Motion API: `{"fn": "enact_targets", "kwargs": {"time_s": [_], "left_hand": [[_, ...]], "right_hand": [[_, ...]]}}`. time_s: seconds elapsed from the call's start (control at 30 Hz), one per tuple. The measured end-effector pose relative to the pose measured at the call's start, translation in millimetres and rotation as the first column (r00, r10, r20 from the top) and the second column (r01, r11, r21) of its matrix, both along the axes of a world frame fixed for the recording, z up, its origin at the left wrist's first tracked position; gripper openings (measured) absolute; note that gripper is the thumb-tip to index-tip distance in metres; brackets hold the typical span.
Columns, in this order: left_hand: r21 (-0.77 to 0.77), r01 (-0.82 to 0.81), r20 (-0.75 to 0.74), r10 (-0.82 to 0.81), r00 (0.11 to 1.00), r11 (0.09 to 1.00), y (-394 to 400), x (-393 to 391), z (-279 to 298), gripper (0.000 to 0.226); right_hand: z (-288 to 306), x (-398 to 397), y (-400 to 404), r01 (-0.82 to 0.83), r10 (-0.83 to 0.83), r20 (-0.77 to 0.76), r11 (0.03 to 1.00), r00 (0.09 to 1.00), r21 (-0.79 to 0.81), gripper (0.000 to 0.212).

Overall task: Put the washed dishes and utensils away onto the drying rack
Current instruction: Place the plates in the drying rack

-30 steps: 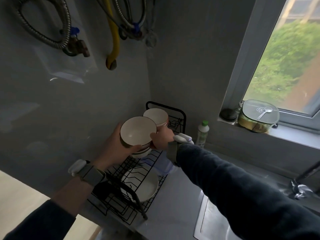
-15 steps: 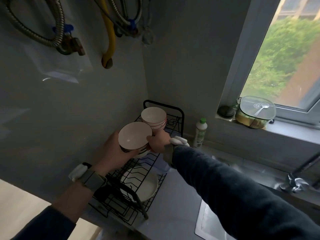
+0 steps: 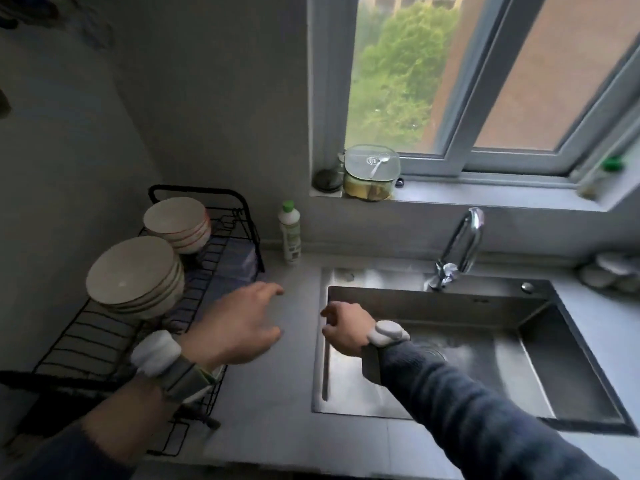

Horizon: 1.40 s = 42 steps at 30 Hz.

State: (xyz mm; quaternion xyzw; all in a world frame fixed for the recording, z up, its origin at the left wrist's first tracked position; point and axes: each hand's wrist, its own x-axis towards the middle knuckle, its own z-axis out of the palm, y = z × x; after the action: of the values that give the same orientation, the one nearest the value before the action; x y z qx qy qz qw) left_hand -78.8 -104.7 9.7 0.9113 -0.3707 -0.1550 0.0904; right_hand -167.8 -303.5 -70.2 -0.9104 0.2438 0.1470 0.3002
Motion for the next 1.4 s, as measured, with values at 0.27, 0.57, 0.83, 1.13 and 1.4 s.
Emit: {"fn": "enact_targets", "kwargs": {"time_s": [0.27, 0.57, 0.83, 1.13, 1.4], "left_hand": [[0.178, 0.292, -0.131, -0.272, 0.953, 0.94, -102.2, -87.0, -39.1, 0.063], [0.01, 0.387, -0.054, -0.386, 0.921, 0.922, -236.7, -210.5, -54.6, 0.042], [-0.084, 0.455, -0.188, -0.462, 0.866, 0.887, -357.6, -348.1, -80.6, 0.034], [-0.006, 0.632, -0.381, -0.586, 0.715, 0.775, -473.2, -416.5, -121.0, 0.015], [0.017, 0.587, -0.553, -0.481, 0.68, 0.81, -561.0, -446.8, -152.9, 0.039]], "right_hand": [[-43.3, -151.7, -88.2, 0.16, -0.163, -0.257, 0.987, 0.953, -0.032, 0.05], [-28.4, -301.0, -189.5, 0.406, -0.403, -0.093, 0.914, 0.91, 0.012, 0.035], [-38.8, -464.1, -282.6, 0.605, -0.588, -0.214, 0.796, 0.78, 0.018, 0.044], [-61.9, -559.0, -331.3, 0.842, -0.825, -0.189, 0.539, 0.533, 0.021, 0.035], [-78.5, -609.0, -380.4, 0.961, -0.949, -0.157, 0.277, 0.273, -0.003, 0.046]]}}
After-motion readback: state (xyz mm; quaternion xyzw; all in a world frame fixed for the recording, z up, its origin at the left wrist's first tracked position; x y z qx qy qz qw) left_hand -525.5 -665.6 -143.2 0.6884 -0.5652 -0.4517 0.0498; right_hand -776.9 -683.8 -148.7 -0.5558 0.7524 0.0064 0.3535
